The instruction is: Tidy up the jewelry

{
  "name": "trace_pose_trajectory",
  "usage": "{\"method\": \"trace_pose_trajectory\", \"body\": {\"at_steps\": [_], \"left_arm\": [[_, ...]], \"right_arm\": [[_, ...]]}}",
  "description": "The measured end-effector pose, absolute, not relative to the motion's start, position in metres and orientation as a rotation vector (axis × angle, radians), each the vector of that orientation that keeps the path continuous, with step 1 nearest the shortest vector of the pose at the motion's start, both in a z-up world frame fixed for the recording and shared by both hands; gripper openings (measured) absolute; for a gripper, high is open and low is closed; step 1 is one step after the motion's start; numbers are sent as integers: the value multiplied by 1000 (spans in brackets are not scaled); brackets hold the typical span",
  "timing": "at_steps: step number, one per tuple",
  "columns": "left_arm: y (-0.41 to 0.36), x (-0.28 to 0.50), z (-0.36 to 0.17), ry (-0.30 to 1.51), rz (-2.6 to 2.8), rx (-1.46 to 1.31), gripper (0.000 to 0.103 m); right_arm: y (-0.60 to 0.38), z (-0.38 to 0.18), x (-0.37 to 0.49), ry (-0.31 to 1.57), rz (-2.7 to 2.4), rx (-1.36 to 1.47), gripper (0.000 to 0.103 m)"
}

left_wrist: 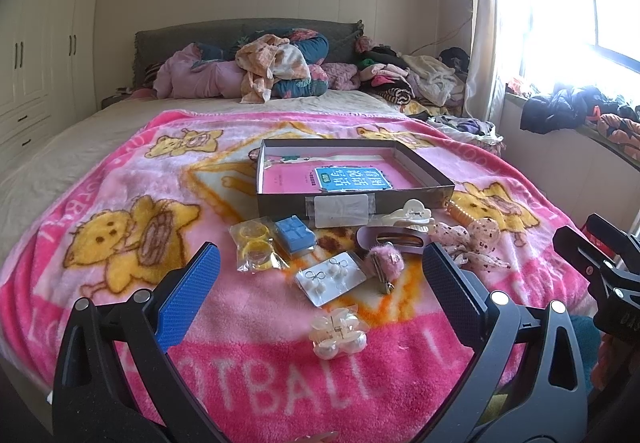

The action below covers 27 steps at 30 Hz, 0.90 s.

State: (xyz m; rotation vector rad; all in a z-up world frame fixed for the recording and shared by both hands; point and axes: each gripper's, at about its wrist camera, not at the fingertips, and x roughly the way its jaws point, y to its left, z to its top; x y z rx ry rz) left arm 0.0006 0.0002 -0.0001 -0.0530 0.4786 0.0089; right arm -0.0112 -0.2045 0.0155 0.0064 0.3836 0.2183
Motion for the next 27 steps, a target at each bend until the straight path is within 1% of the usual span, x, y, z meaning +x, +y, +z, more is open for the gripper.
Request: {"method": "trace_pose_trajectory", "body": {"at_steps": [27], "left_arm": [[0,0,0,479,10,-54,92]], "right_arm": [[-208,10,-9,389,216,17,97]]}}
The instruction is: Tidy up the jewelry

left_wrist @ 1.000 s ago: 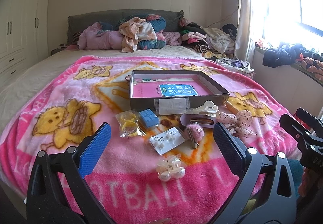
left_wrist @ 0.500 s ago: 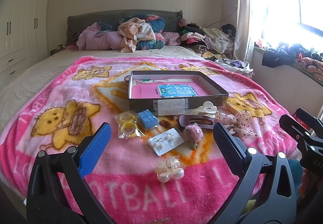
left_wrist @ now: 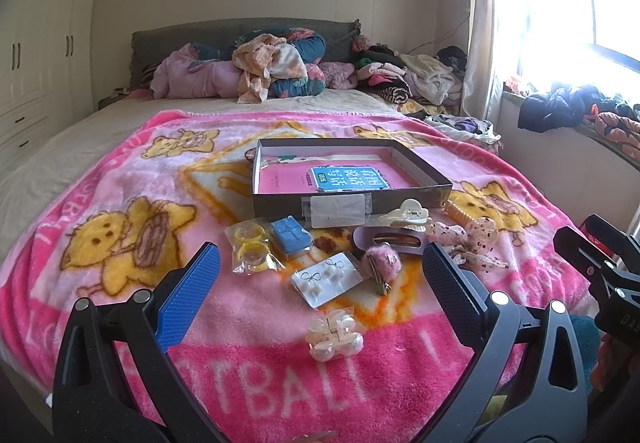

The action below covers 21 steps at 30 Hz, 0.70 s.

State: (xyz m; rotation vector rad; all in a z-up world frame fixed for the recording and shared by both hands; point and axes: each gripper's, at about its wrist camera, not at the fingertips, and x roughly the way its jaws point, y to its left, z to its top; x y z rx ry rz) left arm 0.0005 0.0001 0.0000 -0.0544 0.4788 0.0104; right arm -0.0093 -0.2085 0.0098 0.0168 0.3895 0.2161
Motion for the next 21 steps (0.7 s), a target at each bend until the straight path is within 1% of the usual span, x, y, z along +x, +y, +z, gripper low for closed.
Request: {"method": "trace_pose_trajectory", "body": {"at_steps": [10,21], "left_arm": [[-9,3,0,488,13,-63,92],[18,16,-19,554,23,-103,92]], "right_arm": [[-205,5,-8,403,228,7,97],[-183,0,18,478,266,-43,97]]}}
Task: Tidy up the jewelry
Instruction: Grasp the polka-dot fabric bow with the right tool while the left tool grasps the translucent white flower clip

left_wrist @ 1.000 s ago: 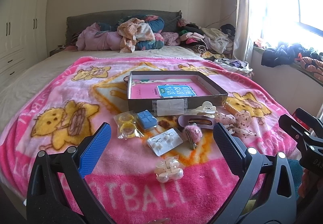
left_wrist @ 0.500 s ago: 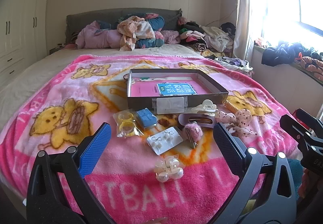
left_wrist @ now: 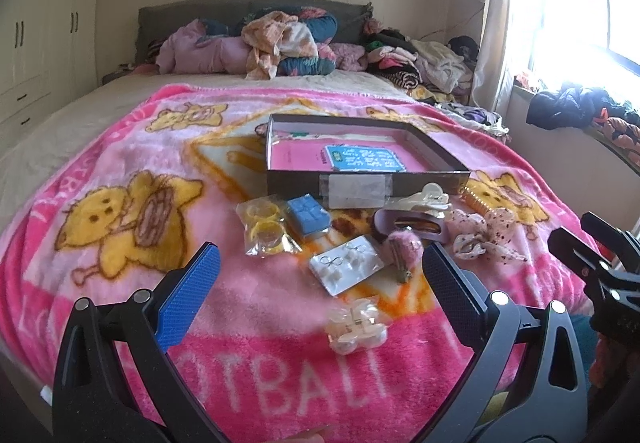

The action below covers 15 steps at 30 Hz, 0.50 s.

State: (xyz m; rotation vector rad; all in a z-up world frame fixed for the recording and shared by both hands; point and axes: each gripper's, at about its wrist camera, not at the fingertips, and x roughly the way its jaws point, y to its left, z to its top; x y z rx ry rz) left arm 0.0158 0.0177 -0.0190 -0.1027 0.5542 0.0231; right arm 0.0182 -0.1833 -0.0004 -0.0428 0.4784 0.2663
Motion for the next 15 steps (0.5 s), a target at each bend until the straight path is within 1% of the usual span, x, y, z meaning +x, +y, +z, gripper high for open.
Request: {"method": "trace_pose_trajectory", "body": {"at_steps": [10,15], "left_arm": [[21,28,-36,641,-29,-96,92],[16,42,-52,731,-96,-96,92]], "right_arm": [[-177,-11,55,569,239,-25,97],[-181,-19,71,620,206,-25,97]]}}
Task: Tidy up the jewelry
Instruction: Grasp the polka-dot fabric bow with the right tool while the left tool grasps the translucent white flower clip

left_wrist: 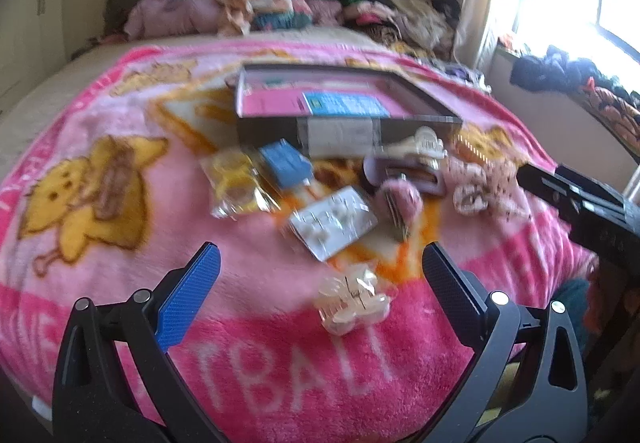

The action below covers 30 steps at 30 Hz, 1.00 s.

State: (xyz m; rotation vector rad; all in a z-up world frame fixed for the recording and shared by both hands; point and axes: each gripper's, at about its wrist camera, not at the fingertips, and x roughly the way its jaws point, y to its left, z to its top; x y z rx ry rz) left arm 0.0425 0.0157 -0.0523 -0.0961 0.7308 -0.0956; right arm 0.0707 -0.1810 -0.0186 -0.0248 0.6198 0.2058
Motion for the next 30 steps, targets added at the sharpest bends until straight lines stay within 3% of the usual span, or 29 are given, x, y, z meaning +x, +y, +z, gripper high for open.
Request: {"method": "trace_pose_trajectory", "body": {"at_steps": [13,19,23,25,28,29,30], "left_arm": [[-4,58,-72,834,-185,-44,91],[-12,62,-80,878,-222,-23,66],[-16,65,-83,899,-231,-1,55],[-17,66,-84,904,-232,8,44],[-18,66,-85,905,-247,16,40],[-20,65,-84,902,-254,20,40],[-21,64,-84,898,-263,24,40]], "right_arm": [[-202,-51,112,790,144,40,97],[-203,-61,125,846,145,63,93],[-205,-69,134,893,146,85,75],[-205,-71,136,902,147,90,67],[-207,-72,136,905,155,106,46],[-208,-72,136,906,167,114,33],[-209,-71,135,904,179,122,27]]}}
